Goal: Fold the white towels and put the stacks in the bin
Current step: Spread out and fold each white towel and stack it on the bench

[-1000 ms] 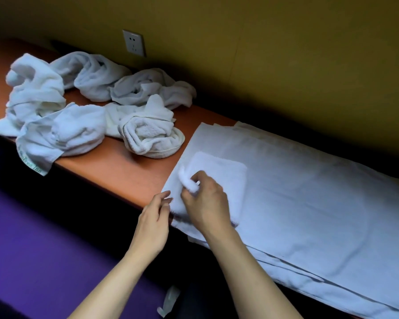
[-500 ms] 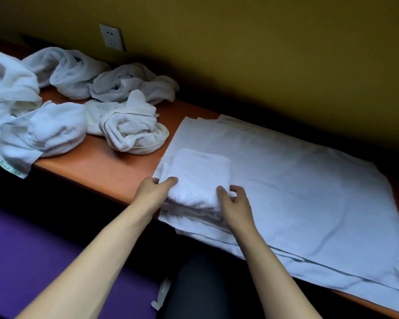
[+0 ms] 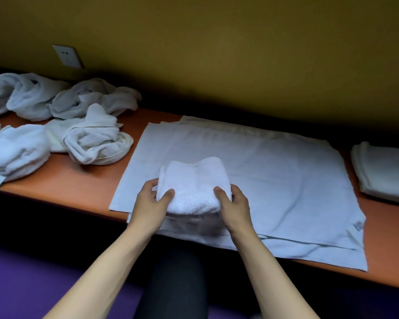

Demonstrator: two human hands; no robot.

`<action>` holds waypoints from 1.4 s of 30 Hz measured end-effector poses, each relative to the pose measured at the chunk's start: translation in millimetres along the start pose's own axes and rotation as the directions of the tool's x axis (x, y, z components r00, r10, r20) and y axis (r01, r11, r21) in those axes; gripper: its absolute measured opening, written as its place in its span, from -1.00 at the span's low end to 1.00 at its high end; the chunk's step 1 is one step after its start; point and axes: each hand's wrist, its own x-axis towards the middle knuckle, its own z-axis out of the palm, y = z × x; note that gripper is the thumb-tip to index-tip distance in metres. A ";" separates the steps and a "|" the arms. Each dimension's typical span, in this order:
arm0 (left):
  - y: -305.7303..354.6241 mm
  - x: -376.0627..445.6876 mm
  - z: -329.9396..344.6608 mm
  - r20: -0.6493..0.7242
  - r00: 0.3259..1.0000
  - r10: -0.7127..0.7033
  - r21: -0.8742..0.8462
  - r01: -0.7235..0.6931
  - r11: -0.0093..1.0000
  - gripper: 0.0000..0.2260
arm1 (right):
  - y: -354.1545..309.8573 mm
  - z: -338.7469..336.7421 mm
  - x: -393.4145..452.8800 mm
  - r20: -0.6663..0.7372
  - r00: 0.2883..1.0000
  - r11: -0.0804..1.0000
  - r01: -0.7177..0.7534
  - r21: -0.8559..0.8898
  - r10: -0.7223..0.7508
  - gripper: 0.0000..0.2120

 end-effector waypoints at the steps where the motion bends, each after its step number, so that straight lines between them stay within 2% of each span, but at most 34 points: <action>1: 3.6 -6.5 12.6 0.012 1.000 0.015 -0.004 -0.015 1.000 -0.69 | 1.4 -14.5 -1.6 -0.016 1.000 1.000 0.011 0.011 -0.011 -0.85; 7: 18.9 -44.5 94.7 0.145 0.986 0.077 -0.026 -0.075 0.997 -0.71 | 20.6 -110.3 -11.1 -0.125 0.992 0.997 0.042 0.070 -0.033 -0.88; 15: 26.5 -91.6 206.9 0.308 0.939 0.151 -0.069 -0.136 0.988 -0.51 | 53.2 -231.6 -20.7 -0.327 0.945 0.994 0.053 0.094 -0.020 -0.81; 19: 32.0 -115.2 264.7 0.412 0.887 0.206 -0.047 -0.206 0.978 -0.38 | 70.5 -295.4 -22.2 -0.414 0.910 0.997 0.060 0.056 -0.031 -0.76; 22: 38.5 -131.1 307.2 0.502 0.824 0.263 -0.015 -0.295 0.955 -0.32 | 83.1 -343.1 -20.7 -0.488 0.872 0.997 0.062 0.053 -0.029 -0.76; 26: 46.2 -143.1 367.0 0.599 0.741 0.304 0.037 -0.405 0.913 -0.33 | 88.6 -402.8 -15.3 -0.571 0.819 0.995 0.092 0.050 -0.047 -0.81; 31: 58.1 -150.9 427.6 0.643 0.705 0.301 0.093 -0.462 0.882 -0.36 | 88.4 -453.7 -1.2 -0.636 0.769 0.995 0.099 0.008 -0.072 -0.79; 34: 59.4 -143.8 448.4 0.701 0.682 0.209 0.167 -0.443 0.881 -0.32 | 97.0 -469.2 10.6 -0.673 0.735 0.996 0.039 -0.081 -0.083 -0.77; 36: 58.9 -140.2 452.6 0.742 0.655 0.144 0.220 -0.441 0.870 -0.31 | 107.8 -473.8 15.7 -0.699 0.711 0.969 -0.116 -0.218 -0.072 -0.65; 38: 57.7 -139.0 450.0 0.766 0.631 0.122 0.246 -0.465 0.851 -0.36 | 117.8 -473.1 16.6 -0.729 0.674 0.870 -0.283 -0.403 -0.118 -0.53; 40: 55.6 -138.2 440.6 0.753 0.634 0.175 0.242 -0.515 0.822 -0.43 | 119.7 -464.2 13.6 -0.712 0.642 0.791 -0.261 -0.553 -0.286 -0.51; 42: 50.9 -136.5 428.1 0.714 0.640 0.284 0.194 -0.570 0.798 -0.55 | 117.5 -451.5 11.1 -0.614 0.663 0.714 -0.168 -0.680 -0.428 -0.51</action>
